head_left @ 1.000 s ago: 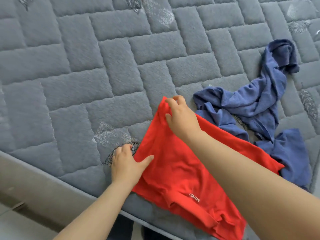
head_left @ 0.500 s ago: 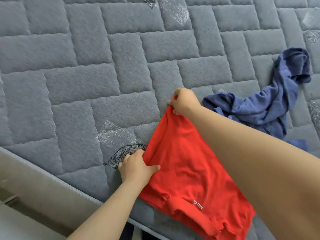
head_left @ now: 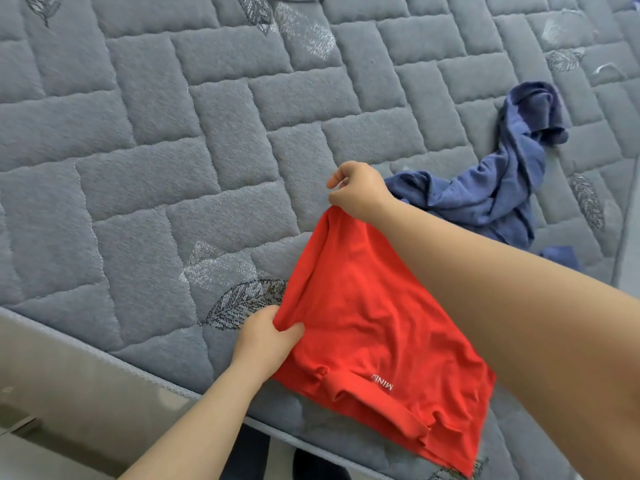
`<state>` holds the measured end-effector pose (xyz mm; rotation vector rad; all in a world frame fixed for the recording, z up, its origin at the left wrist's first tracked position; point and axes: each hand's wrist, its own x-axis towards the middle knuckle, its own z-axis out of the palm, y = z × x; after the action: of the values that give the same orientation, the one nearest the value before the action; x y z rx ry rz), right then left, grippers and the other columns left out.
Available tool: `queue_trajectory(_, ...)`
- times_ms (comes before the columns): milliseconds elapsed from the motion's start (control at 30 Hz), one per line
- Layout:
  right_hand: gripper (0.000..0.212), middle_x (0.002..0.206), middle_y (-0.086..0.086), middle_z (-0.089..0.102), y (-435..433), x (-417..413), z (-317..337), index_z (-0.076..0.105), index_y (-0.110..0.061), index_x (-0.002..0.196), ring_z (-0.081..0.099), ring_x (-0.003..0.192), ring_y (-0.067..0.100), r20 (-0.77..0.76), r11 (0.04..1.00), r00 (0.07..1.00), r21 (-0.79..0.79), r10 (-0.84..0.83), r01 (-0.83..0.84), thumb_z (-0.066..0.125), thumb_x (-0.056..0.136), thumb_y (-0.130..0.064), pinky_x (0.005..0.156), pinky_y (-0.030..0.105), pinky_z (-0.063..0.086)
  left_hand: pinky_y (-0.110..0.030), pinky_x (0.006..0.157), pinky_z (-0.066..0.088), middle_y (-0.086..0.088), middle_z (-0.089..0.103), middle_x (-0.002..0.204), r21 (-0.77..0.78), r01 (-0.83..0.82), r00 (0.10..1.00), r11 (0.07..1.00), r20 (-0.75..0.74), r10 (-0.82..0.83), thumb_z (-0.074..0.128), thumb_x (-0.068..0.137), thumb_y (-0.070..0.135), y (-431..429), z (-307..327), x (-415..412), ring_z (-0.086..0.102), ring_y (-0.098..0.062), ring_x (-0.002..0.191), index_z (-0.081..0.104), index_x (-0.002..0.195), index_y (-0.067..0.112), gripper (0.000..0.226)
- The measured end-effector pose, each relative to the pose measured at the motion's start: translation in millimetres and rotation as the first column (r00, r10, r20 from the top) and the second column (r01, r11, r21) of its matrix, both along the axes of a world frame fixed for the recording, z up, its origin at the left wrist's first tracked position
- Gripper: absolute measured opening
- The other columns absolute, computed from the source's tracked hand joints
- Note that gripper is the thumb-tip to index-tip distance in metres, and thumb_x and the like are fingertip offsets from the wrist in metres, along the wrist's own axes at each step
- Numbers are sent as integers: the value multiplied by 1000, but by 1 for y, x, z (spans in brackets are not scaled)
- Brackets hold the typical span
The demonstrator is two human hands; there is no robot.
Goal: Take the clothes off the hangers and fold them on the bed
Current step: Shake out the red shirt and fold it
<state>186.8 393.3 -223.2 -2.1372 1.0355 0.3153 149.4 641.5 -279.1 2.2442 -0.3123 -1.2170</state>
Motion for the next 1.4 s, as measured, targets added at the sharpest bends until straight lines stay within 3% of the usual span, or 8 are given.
queue_trajectory(100,21,83,1,55,-5,-18,17,62,-16,92,50,75,16,50,1000,999,-20,14,-13,56,79,-1,58,24,37,-26,59,40,10,64,69,-89,-7,999,996,46,11,68,81,24,2,11,-11,60,-15,71,60,70,25,13)
queue_trajectory(300,25,66,-8,54,-12,-71,46,64,-16,92,47,56,4,168,993,984,-86,-67,83,53,77,1,48,10,33,-36,74,48,1,69,80,-233,1,984,973,172,40,63,80,18,-3,49,-54,62,-22,79,61,94,18,14)
queue_trajectory(567,29,72,-2,59,-25,-147,90,66,-12,94,50,62,7,309,954,921,-106,-238,282,50,76,4,59,16,40,-32,60,32,1,61,64,-252,89,958,964,286,-14,65,75,16,-17,95,-100,56,-21,65,47,78,18,19)
queue_trajectory(700,30,81,4,61,-36,-196,100,67,-10,95,53,67,12,306,937,907,-108,-288,334,51,76,6,61,17,43,-23,54,26,8,53,62,-263,211,939,941,322,-120,65,73,17,-24,111,-127,48,-8,59,40,70,26,27)
queue_trajectory(867,31,85,7,63,-60,-263,79,68,-8,95,55,75,14,273,919,903,-125,-331,375,50,74,8,52,9,41,-29,57,22,7,46,65,-262,318,912,911,347,-219,62,72,19,-50,106,-173,42,-16,62,34,67,29,30)
queue_trajectory(1067,35,85,5,64,-91,-327,44,66,-14,91,57,78,15,253,914,896,-84,-365,396,48,73,10,69,23,46,-26,61,23,9,42,68,-282,357,914,891,302,-271,60,74,21,-83,85,-245,38,-17,68,32,69,30,30)
queue_trajectory(1233,37,87,2,64,-103,-355,12,63,-17,92,56,77,11,250,923,899,-48,-359,382,46,74,10,55,3,39,-33,73,33,-3,55,87,-184,380,913,906,234,-335,59,79,22,-105,49,-283,53,-29,90,38,85,21,22)
queue_trajectory(1400,43,99,4,63,-108,-367,-20,61,-13,107,56,86,13,251,905,879,-24,-405,424,43,75,9,61,5,37,-28,68,29,-1,51,83,-143,382,915,913,195,-352,65,81,26,-112,16,-301,51,-24,83,39,83,18,27)
